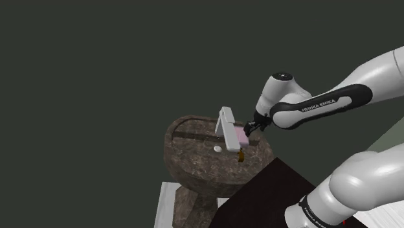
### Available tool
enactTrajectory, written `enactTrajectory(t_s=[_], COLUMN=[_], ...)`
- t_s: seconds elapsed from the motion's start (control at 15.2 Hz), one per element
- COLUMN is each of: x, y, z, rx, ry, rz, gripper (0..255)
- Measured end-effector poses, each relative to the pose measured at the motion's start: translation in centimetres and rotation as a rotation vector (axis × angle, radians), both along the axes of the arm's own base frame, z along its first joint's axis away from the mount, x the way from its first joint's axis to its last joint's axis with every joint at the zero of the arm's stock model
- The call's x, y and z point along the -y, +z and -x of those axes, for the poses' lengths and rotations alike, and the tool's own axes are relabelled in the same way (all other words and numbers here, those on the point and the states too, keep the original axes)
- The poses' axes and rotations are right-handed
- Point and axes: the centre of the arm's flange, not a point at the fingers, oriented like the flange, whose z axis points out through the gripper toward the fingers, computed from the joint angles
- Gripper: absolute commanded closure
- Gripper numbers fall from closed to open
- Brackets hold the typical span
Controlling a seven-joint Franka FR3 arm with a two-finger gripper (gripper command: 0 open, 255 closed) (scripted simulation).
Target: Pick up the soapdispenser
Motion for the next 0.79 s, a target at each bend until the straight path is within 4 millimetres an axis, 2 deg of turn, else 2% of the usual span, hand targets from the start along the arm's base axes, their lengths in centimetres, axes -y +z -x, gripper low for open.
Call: enactTrajectory(t_s=[0.46, 0.59, 0.79], x=[2.5, 3.4, 4.5], y=[-8.6, -10.3, -14.8], z=[-1.7, -2.3, -3.1], rx=[0.03, 0.047, 0.053], ry=[-0.039, -0.033, -0.061], rz=[0.029, 0.045, 0.046], gripper=[0, 0, 0])
